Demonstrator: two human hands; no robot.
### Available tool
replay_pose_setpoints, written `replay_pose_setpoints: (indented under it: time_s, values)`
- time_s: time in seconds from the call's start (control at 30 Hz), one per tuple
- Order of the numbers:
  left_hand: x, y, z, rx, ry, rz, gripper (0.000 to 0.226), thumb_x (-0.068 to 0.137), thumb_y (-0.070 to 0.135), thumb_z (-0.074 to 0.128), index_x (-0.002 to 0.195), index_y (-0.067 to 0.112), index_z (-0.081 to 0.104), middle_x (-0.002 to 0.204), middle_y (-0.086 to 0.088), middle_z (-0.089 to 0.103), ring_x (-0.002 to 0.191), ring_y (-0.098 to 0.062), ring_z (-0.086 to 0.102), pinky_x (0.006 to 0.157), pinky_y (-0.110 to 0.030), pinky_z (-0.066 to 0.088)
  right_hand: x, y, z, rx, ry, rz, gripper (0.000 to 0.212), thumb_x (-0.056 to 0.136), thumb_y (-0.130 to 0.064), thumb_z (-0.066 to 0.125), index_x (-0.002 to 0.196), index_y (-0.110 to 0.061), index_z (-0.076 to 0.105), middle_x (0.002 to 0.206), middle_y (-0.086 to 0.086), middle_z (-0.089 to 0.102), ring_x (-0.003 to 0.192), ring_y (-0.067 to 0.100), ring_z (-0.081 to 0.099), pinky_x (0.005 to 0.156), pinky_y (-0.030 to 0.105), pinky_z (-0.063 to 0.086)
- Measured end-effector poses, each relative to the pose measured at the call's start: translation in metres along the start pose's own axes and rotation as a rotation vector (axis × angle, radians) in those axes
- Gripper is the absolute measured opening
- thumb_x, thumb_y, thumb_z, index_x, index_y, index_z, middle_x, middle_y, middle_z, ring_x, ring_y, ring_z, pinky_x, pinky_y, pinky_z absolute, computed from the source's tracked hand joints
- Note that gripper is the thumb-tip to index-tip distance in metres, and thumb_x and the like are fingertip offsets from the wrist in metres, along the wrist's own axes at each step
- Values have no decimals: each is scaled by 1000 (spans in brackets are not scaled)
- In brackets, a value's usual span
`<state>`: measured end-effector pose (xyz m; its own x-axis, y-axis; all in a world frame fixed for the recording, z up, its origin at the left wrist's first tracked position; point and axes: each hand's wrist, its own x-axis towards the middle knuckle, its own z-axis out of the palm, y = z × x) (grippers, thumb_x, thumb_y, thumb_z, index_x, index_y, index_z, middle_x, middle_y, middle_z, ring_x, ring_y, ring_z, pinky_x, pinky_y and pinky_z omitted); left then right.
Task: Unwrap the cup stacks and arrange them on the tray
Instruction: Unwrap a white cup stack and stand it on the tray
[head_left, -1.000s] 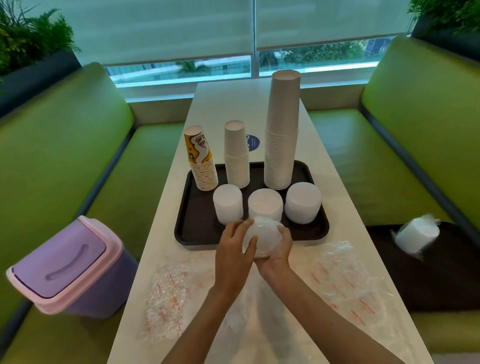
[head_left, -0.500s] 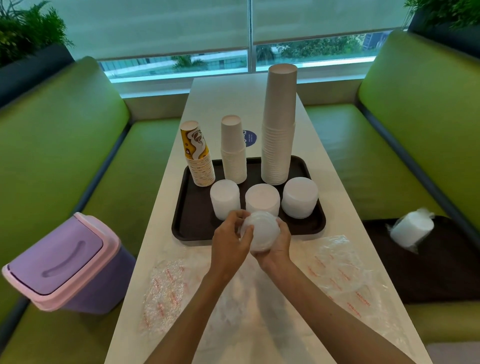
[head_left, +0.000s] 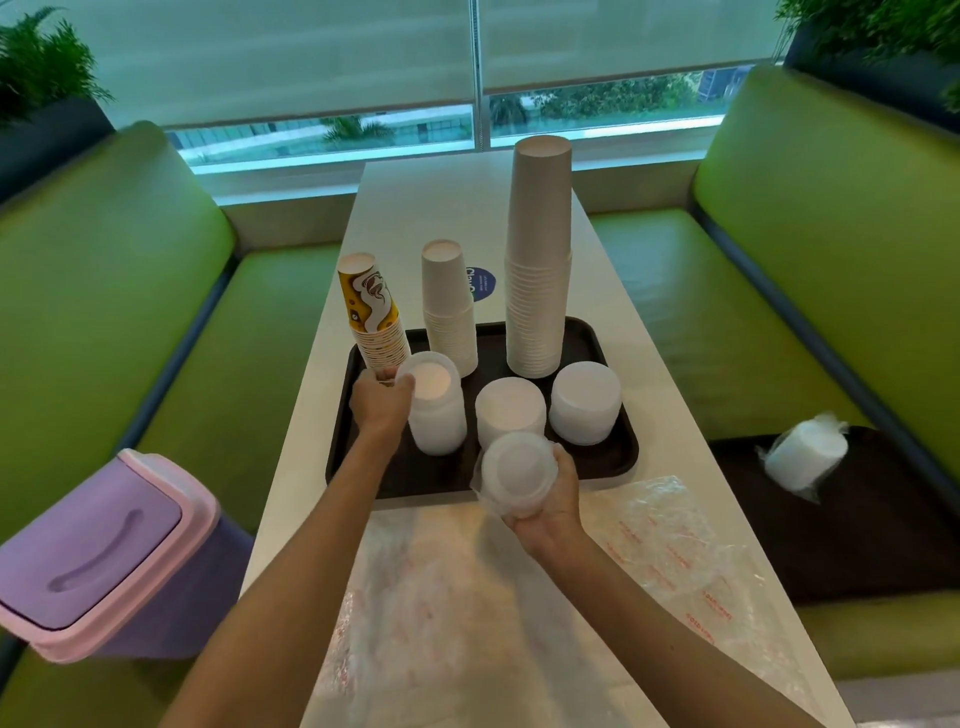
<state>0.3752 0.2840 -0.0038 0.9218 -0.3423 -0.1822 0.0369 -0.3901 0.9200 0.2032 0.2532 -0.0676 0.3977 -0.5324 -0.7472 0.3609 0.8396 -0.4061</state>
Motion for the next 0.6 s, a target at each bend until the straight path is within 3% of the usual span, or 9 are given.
replay_pose_setpoints:
  time_s: [0.1,0.17,0.27,0.33,0.43,0.6]
  values:
    - [14,-4,7,97,-9,-32,35,88,7,61,122,3,56,129,-16,56,120,-30,52,96,-36,45,3,-4,-3,-14,15,-8,54,87,-53,52,131,-23,50,125,11,60,105,32,59,66,37,51]
    - [21,-9,12,151,-18,-35,33,88,6,61,120,2,57,128,-16,57,119,-31,52,96,-37,46,6,-6,-2,-12,26,-14,53,86,-53,54,129,-23,51,123,12,61,107,34,59,78,43,53]
    - [29,-17,16,241,-15,-9,32,89,9,60,119,2,58,128,-17,54,115,-33,54,92,-37,47,10,-7,-1,5,17,-23,72,65,-59,66,126,-24,53,122,13,63,109,37,60,93,54,48]
    - [32,-20,17,317,-24,15,32,90,13,59,121,2,57,129,-17,52,113,-32,54,91,-37,48,12,-7,-1,6,13,-22,85,51,-60,70,127,-25,54,122,13,63,109,38,60,92,57,48]
    - [33,-24,17,378,-32,104,37,94,22,56,125,3,54,130,-18,48,115,-33,53,92,-38,47,14,-10,-4,28,5,-11,84,51,-56,71,127,-25,54,121,14,64,107,39,61,89,58,49]
    - [20,-28,16,499,-146,319,74,89,47,59,146,11,29,149,-17,27,136,-37,29,108,-50,34,15,-12,-7,66,-20,0,73,62,-54,69,126,-23,55,120,15,64,107,39,62,88,58,50]
